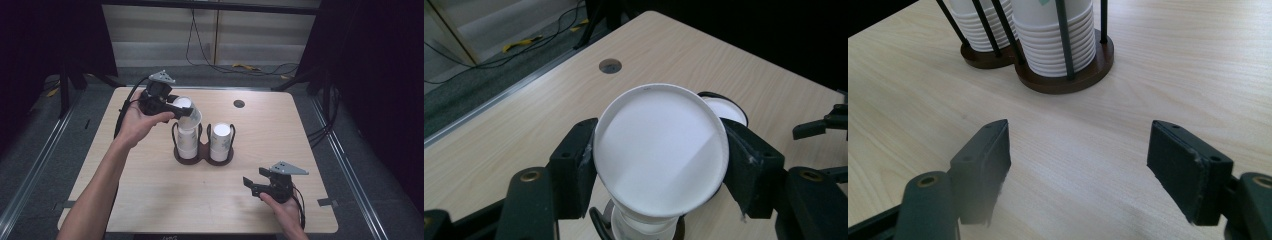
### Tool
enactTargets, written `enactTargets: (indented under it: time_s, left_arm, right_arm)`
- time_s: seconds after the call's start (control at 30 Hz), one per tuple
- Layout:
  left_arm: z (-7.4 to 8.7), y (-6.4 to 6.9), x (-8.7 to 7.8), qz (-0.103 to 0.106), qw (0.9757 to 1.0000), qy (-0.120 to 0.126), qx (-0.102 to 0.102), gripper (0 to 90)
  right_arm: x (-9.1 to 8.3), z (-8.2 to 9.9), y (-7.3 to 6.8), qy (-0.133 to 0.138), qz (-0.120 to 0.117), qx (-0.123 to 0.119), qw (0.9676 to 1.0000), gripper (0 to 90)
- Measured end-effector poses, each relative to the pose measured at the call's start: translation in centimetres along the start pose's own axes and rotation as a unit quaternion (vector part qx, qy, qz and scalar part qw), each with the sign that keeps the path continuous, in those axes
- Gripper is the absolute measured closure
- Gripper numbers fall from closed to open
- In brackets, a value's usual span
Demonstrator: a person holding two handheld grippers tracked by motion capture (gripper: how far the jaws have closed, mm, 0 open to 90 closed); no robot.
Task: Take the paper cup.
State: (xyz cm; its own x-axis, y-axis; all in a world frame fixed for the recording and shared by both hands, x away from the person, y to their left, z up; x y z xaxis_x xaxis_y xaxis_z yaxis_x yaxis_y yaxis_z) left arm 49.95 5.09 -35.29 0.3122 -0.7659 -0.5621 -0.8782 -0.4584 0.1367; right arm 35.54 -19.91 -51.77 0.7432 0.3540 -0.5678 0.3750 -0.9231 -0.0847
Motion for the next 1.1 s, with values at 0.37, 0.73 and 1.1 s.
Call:
enactTargets:
  time_s: [0.37, 0.73, 1.1]
  left_arm:
    - [-0.3, 1.5, -1.5, 0.031, 0.9984, 0.046, 0.005, 36.8]
    - [1.0, 2.7, -2.4, 0.057, 0.996, 0.069, 0.009, 36.8]
    - [2.9, 4.4, -2.5, 0.079, 0.9934, 0.08, 0.019, 36.4]
  right_arm:
    - [-0.1, -0.1, -0.3, 0.004, -0.008, -0.002, 1.0, 23.7]
    - [-0.2, -0.4, -1.3, 0.012, -0.033, -0.009, 0.9993, 18.5]
    - [-0.5, -1.1, -2.6, 0.023, -0.065, -0.021, 0.9974, 13.8]
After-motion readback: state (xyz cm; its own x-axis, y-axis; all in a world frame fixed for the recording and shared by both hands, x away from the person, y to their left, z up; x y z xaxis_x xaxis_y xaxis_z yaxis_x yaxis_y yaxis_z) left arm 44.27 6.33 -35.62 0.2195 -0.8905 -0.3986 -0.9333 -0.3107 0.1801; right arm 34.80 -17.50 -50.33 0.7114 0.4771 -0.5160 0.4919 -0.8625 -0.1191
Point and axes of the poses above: each handheld gripper's, and its own axes: x roughly forward along the jaws, z roughly out of its underside, y roughly to its right, the point moved 9 cm from there along x, roughly forward along the jaws, and after that the axes turned 8 degrees about z, right-handed, at the moved point
